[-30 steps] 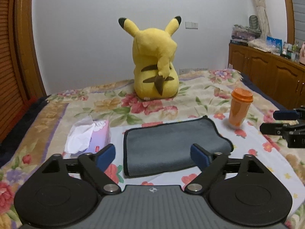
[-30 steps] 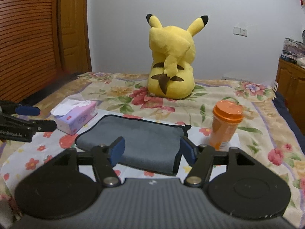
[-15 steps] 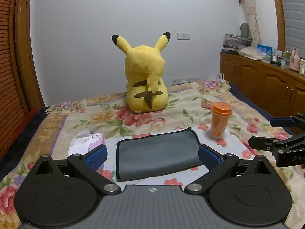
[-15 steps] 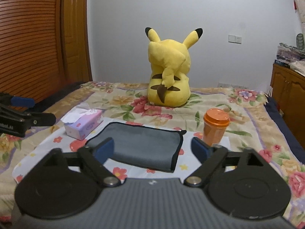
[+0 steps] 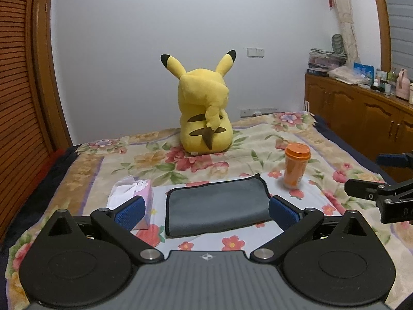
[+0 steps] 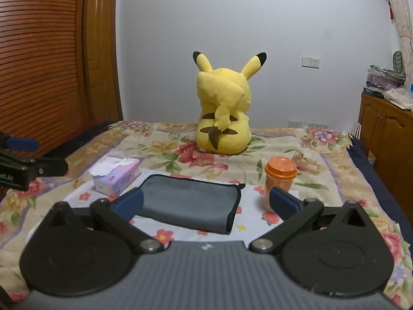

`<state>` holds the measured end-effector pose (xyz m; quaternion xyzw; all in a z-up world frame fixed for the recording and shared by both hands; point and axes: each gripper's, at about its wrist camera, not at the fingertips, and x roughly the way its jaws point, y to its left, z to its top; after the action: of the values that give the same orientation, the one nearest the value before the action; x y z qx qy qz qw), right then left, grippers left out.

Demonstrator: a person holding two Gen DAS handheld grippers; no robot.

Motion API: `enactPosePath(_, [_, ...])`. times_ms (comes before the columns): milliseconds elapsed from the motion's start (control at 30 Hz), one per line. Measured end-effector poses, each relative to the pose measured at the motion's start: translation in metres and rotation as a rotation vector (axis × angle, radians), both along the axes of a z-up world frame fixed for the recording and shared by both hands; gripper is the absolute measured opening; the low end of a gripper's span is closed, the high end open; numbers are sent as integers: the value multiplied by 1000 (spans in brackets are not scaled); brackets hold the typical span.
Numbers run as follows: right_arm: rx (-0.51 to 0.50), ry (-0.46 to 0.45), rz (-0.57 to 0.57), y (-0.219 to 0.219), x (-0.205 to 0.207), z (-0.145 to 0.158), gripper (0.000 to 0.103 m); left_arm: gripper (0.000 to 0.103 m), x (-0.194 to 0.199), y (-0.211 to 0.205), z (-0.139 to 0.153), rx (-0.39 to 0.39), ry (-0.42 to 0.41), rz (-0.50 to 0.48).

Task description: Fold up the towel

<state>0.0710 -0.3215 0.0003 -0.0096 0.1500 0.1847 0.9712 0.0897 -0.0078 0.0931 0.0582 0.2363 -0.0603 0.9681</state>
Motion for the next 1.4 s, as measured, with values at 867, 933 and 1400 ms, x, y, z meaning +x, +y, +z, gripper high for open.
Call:
enactPosePath(867, [22, 4, -15, -11, -48, -21, 103, 103, -57, -7, -34, -33, 44, 9])
enactPosePath(933, [20, 9, -14, -10, -50, -25, 103, 103, -58, -6, -41, -28, 52, 11])
enactPosePath(1400, [29, 70, -14, 1, -53, -58, 103, 103, -60, -8, -74, -49, 105, 13])
